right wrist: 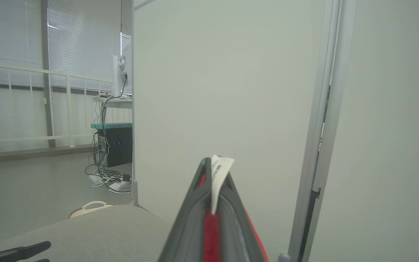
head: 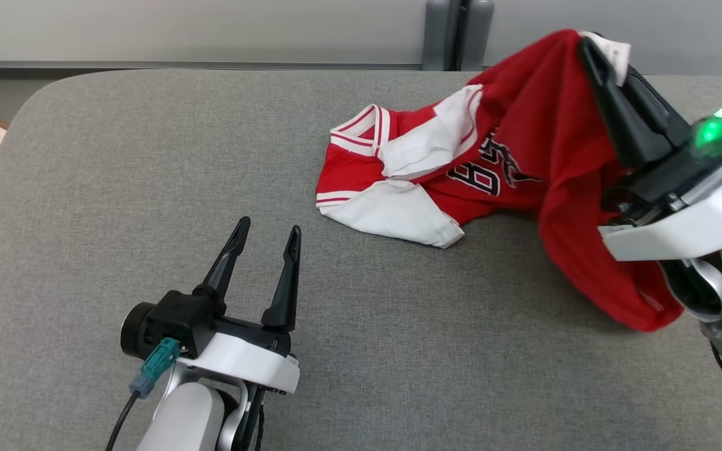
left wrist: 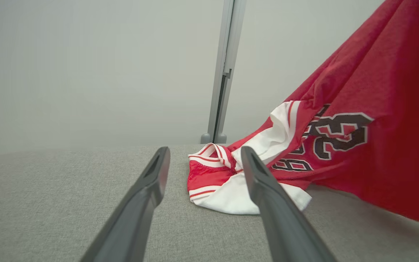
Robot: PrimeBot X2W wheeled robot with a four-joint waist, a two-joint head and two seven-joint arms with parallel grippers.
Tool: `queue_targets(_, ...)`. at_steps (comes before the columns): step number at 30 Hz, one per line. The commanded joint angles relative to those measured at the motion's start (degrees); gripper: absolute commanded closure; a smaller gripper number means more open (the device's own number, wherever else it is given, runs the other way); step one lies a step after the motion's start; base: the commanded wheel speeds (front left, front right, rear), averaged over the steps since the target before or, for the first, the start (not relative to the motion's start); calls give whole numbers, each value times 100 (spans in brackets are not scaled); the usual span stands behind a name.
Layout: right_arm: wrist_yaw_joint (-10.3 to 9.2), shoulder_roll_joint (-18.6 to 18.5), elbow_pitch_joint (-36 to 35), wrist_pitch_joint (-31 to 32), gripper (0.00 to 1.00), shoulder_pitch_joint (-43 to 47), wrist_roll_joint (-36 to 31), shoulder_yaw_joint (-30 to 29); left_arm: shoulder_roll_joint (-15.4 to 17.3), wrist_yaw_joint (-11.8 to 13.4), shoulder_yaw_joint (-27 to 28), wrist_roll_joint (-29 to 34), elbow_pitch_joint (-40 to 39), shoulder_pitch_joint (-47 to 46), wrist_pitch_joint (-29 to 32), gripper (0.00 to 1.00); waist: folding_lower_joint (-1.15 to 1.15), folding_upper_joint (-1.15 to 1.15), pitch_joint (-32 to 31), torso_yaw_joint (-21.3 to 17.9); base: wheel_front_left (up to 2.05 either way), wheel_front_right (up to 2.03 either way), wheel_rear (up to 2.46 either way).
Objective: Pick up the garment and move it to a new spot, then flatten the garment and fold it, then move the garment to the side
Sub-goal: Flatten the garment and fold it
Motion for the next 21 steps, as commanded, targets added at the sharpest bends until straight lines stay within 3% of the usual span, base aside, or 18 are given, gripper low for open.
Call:
queue_targets(1, -2, 25, -139, 96, 100, -137, 72, 97, 21, 20, 4, -20, -10, 42, -8, 0, 0, 0, -1, 7, 0, 0, 0)
queue_targets(6, -2, 324, -667, 393, 100, -589, 435, 402, 22, 32, -36, -59, 0, 17, -8, 0, 0, 0, -3, 50, 0, 0, 0)
queue_targets(11, -2, 615, -860, 469, 100, -901, 893, 150, 21, 48, -19, -87, -5, 58, -8, 0, 0, 0, 20, 107, 0, 0, 0)
queue_targets(15, -2, 364, -252, 686, 100, -742, 1202, -561, 21, 92, 17, -149, -57, 6, -8, 0, 0, 0, 128, 185, 0, 0, 0)
queue_targets(21, -1, -469, 947, 862, 100, -456, 1185, -992, 21, 65, -34, -109, -78, -163, -8, 0, 0, 0, 413, 238, 0, 0, 0)
